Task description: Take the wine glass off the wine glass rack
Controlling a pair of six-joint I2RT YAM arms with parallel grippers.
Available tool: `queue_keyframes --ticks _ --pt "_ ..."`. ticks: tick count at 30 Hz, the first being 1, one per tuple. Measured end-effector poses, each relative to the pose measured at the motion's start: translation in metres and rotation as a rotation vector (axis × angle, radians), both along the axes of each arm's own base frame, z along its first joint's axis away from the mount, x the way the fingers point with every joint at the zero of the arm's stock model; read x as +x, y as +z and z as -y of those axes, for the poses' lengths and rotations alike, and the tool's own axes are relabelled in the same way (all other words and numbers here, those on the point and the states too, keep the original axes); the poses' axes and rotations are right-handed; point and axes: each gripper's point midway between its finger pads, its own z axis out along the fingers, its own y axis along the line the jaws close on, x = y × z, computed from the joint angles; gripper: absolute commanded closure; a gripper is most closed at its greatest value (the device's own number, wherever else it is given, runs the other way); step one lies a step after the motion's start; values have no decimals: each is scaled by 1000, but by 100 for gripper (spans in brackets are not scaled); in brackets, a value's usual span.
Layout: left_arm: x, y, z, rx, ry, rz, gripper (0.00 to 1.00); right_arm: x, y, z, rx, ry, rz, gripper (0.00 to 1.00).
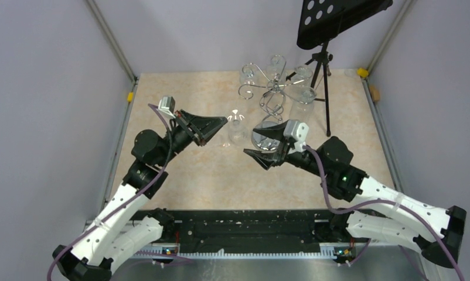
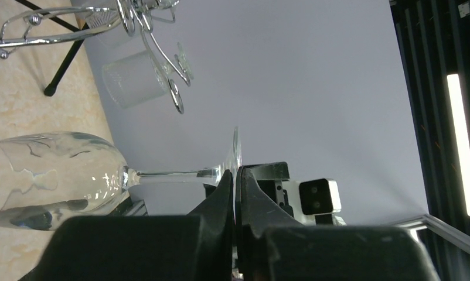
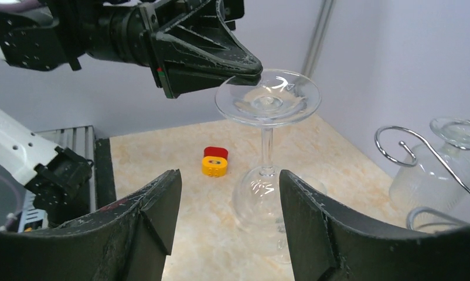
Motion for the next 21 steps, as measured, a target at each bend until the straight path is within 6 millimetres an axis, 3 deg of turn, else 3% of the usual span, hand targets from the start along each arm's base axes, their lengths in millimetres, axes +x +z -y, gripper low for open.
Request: queue_keyframes --ticks 6,11,16,21 --pt "-25 1 -8 5 -39 10 100 6 -19 -23 -46 41 88 38" --pt "-43 8 -10 -7 -90 36 100 5 -25 -36 -59 89 122 46" --pt "-47 0 -7 8 -120 18 100 5 -32 -48 -79 131 115 54" --pt "-47 -16 -6 32 -123 -24 100 5 -22 -58 -63 158 107 67"
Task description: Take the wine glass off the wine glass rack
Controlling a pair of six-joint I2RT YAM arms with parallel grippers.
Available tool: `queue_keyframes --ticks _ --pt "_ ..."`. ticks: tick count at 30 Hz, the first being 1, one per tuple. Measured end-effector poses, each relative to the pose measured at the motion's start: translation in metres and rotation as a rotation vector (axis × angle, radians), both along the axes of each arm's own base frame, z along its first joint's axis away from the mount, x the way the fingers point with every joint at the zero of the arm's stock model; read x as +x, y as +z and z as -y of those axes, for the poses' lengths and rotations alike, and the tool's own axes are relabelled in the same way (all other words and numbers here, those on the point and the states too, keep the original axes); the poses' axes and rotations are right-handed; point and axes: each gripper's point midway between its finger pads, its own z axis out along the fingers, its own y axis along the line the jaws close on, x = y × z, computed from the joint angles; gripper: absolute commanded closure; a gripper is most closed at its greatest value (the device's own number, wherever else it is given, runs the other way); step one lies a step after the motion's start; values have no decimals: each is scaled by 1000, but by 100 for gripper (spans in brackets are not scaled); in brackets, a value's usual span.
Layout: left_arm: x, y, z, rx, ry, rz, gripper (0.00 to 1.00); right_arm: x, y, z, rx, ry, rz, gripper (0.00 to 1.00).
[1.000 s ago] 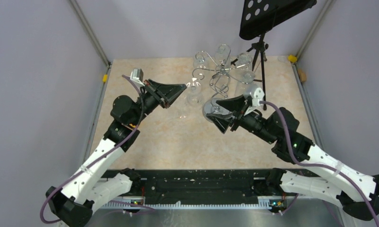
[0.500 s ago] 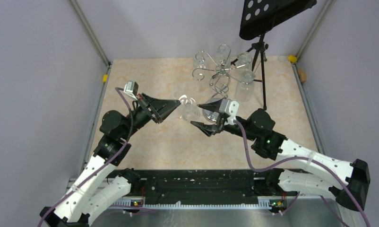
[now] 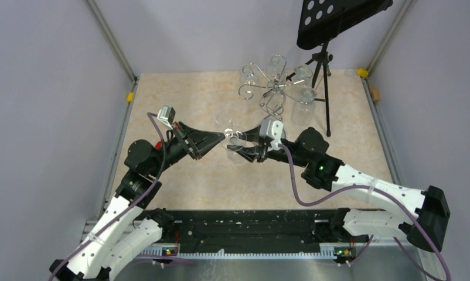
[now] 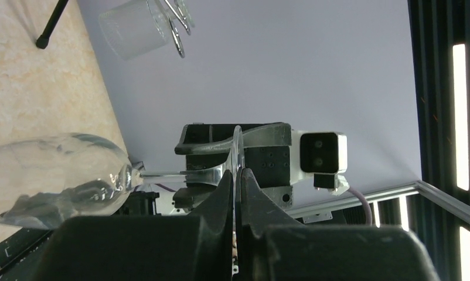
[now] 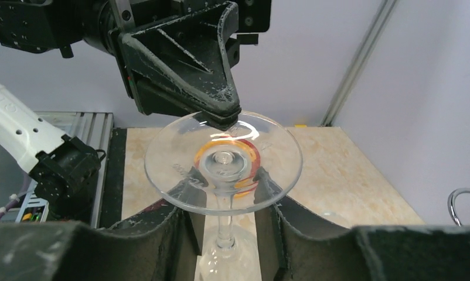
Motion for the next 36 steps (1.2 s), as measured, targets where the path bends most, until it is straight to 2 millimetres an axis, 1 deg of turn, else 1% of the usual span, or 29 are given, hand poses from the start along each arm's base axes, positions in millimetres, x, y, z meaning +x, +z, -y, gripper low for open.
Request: queue_keyframes --ticks 4,9,11,12,13,14,16,17,18,19,21,24,27,30,33,36 --pt "-2 0 -2 -4 4 6 100 2 2 -5 1 7 -14 80" --pt "-1 3 -6 -8 30 16 100 2 -2 -11 -5 23 -41 98" --pt "0 2 -7 -6 35 13 100 2 -2 -11 -4 26 -50 100" --pt "0 2 -7 -6 36 12 93 1 -2 -11 -3 28 -57 100" --pt "-1 2 -7 -5 37 14 79 1 -2 -11 -2 28 -61 100" --pt "0 1 -7 -1 39 17 61 1 -2 -12 0 30 -67 100" --pt "0 1 -7 7 43 29 42 0 -1 -12 10 32 -86 100" --pt "0 0 -8 10 46 32 34 1 0 -12 16 31 -92 100" --pt "0 0 -8 15 52 35 29 1 3 -11 27 30 -98 100" --pt "1 -1 -9 20 61 35 26 1 5 -11 39 26 -102 100" --pt "3 -4 -11 34 83 36 24 3 13 -8 67 10 -104 100" --pt "6 -7 -15 46 113 37 21 5 29 3 127 -28 -103 100" --pt "9 -10 -17 56 137 37 20 3 51 20 215 -67 -100 100" --pt "13 -18 -18 67 150 47 20 1 73 37 308 -92 -109 100" --pt "17 -30 -14 78 140 54 20 -5 98 56 420 -98 -123 100" --pt "20 -36 -7 79 108 63 24 -12 122 72 534 -85 -137 100"
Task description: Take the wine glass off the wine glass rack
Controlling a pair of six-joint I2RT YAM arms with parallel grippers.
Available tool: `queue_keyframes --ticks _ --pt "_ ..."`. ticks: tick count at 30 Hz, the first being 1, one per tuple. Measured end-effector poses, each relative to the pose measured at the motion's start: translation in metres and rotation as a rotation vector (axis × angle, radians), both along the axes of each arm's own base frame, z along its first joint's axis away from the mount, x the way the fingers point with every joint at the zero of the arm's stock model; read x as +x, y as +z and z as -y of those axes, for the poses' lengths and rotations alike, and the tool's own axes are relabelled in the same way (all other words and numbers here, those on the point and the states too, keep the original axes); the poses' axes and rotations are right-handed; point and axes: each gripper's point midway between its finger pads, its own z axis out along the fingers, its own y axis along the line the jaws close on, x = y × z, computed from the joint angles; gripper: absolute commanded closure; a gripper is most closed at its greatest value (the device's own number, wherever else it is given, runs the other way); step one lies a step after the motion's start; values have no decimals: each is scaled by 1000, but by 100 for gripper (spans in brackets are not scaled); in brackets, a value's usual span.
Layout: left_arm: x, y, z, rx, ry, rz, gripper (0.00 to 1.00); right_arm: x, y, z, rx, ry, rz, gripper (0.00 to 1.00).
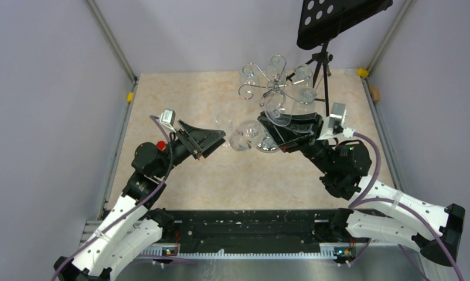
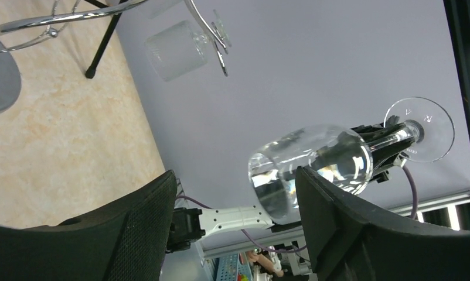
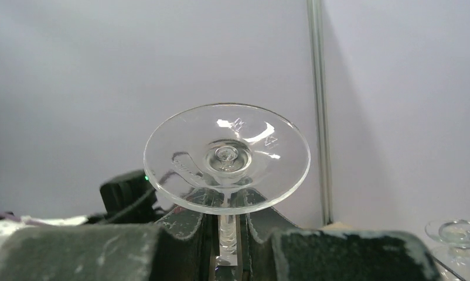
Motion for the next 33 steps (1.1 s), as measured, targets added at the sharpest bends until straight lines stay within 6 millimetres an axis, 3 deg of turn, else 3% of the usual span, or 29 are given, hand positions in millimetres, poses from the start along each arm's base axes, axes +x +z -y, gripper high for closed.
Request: queue_keyframes --ticks 2,5,12,20,33 --pt "0 2 5 -7 -31 16 35 -3 14 9 72 9 -11 100" --pt "-5 11 10 -32 -77 47 43 -5 24 18 156 27 -34 100" --pt "-29 46 11 -120 -180 177 32 -1 26 18 230 58 -97 100" --pt "-47 71 7 -191 -236 269 31 0 30 18 283 94 -132 100" --pt "-59 92 8 -329 -362 268 50 4 28 16 383 137 -154 100"
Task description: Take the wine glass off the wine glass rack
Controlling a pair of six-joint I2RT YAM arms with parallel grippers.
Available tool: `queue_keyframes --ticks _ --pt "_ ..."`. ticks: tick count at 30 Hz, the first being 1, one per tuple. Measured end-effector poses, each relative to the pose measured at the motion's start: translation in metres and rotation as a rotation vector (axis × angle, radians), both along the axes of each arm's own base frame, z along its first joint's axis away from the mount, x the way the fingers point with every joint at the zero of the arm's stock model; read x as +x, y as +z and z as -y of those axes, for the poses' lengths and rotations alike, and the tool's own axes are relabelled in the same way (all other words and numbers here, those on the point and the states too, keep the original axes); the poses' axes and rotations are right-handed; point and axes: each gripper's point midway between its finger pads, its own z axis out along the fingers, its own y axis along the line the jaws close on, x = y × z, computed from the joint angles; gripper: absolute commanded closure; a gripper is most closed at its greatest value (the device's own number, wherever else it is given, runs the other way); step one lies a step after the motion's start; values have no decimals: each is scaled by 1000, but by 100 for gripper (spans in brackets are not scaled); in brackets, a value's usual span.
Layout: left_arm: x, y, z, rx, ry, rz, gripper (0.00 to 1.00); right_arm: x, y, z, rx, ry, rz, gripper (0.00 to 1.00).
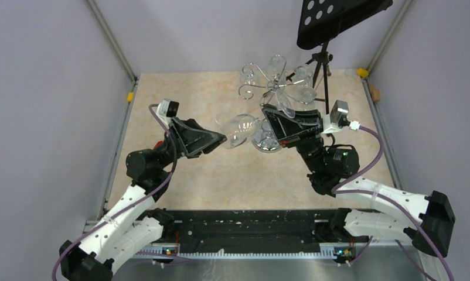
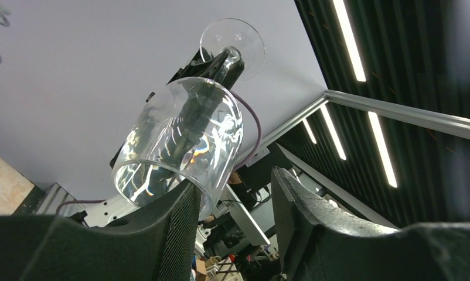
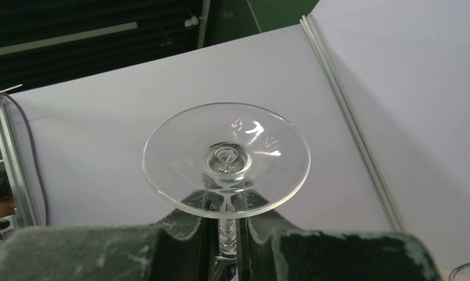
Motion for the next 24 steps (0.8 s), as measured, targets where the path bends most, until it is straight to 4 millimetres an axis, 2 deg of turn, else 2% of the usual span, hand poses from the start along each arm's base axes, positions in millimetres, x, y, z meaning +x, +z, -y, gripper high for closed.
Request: queue_keyframes --ticks 12,20,24 --pt "-9 7 -2 -31 -61 -4 56 -4 -3 2 69 22 43 100" --pt "-7 0 3 -4 -84 -22 74 -6 -12 2 100 29 69 100" --pt "-4 -5 5 21 -71 -22 75 -7 -13 2 102 29 71 100"
